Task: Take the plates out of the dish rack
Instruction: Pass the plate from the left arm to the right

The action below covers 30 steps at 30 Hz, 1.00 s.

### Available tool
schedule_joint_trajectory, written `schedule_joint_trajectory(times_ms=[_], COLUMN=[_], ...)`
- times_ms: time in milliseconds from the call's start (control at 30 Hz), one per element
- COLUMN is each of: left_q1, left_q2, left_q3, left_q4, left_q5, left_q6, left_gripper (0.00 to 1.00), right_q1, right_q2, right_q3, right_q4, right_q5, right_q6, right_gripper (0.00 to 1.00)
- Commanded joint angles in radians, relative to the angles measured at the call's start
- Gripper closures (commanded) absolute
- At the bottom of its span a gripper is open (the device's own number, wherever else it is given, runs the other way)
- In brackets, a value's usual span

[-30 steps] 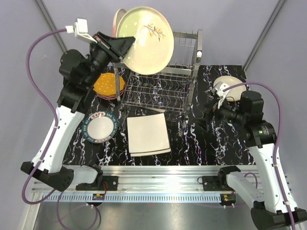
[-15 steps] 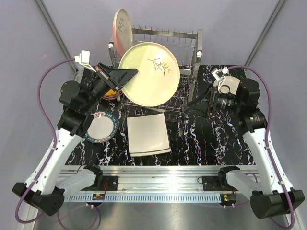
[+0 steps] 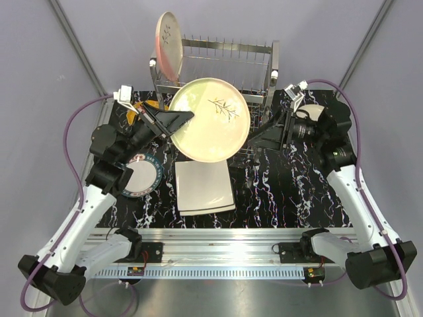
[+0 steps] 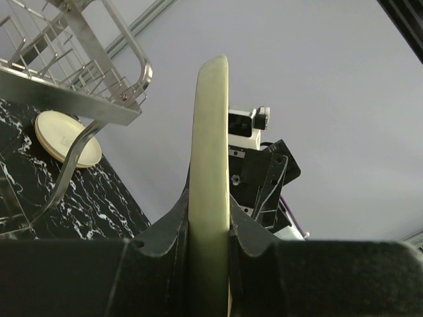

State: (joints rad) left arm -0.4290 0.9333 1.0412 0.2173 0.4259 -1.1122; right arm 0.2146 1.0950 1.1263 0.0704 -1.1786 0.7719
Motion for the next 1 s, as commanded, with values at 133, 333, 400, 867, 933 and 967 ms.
schedule_joint_trajectory(times_ms=[133, 333, 400, 867, 933, 967], left_q1=[-0.05, -0.08, -0.082, -0.09, -0.091, -0.09], left_q2=[-0.002, 0.009, 0.006, 0.042, 0.044, 0.047], left_q3=[-0.004, -0.029, -0.04, -0.161, -0.184, -0.191], left_q4=[0.237, 0.24, 0.232, 0.3, 0.306, 0.306], left_q5=[-0.001, -0.016, -0.027, -0.01, 0.005, 0.01], left_q6=[-0.075, -0.068, -0.057, -0.064, -0.061, -0.058], left_gripper=[1.0, 1.0, 1.0, 1.0, 0.92, 0.88], right_q1=[0.055, 0.081, 0.081, 0.068, 0.052, 0.046], right_q2=[0.051, 0.075, 0.068, -0.027, -0.053, -0.061], right_q3=[0.088, 0.095, 0.084, -0.092, -0.123, -0.134], right_q4=[-0.013, -0.064, -0.063, 0.134, 0.131, 0.128], right_q5=[0.017, 0.042, 0.037, -0.013, -0.013, -0.012], right_q6=[-0.057, -0.122, -0.121, 0.032, 0.032, 0.033], right_gripper=[0.0, 0.07, 0.17, 1.0, 1.0, 1.0])
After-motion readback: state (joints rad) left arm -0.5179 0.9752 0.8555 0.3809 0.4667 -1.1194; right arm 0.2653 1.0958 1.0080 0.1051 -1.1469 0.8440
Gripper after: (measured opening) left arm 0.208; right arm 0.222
